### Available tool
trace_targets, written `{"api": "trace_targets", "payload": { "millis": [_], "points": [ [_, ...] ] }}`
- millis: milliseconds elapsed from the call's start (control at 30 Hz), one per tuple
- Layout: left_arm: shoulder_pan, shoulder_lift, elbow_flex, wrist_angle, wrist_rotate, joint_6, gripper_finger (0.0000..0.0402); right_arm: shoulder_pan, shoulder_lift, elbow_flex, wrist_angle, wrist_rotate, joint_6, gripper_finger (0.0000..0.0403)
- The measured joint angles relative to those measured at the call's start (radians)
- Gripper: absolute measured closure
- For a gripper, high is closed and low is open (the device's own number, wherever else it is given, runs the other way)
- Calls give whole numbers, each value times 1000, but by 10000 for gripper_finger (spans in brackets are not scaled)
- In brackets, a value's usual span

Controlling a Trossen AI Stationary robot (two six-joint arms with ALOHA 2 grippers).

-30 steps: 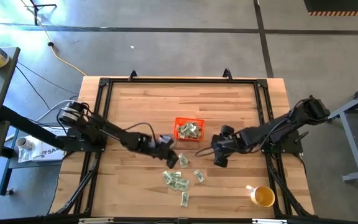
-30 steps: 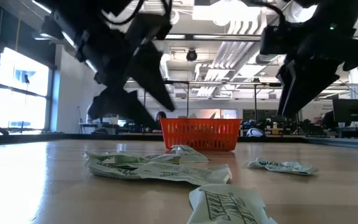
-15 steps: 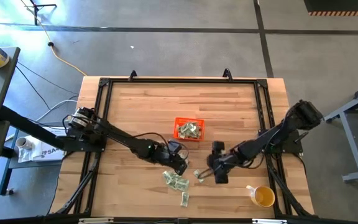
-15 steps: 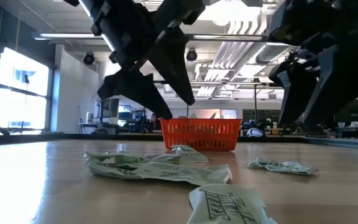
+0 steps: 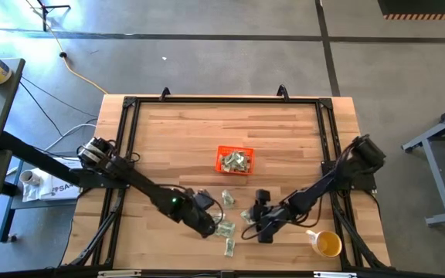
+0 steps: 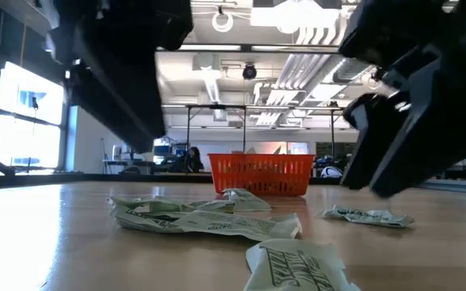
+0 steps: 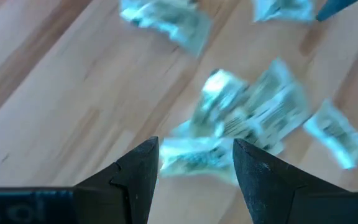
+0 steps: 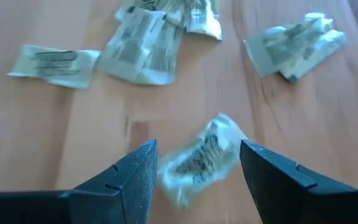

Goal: Pick and place Stevia / Truvia into bins
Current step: Put the stevia packet into the orange bin

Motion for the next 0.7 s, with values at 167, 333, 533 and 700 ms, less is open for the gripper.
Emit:
{"api": "trace_targets", "payload": {
  "millis": [167, 333, 533, 700],
  "points": [
    [-1, -9, -2, -104, 16, -26, 160, -5, 102, 58, -10, 42, 51, 182],
    [0, -51, -1, -218, 17, -26, 160, -20, 115, 85, -165, 68, 202, 193],
    [22, -97, -23, -274, 26, -20, 160, -95, 106, 83, -217, 16, 209, 290],
    [47, -190, -101, -257, 26, -37, 160, -164, 21, 75, -257, -20, 162, 391]
  ]
}}
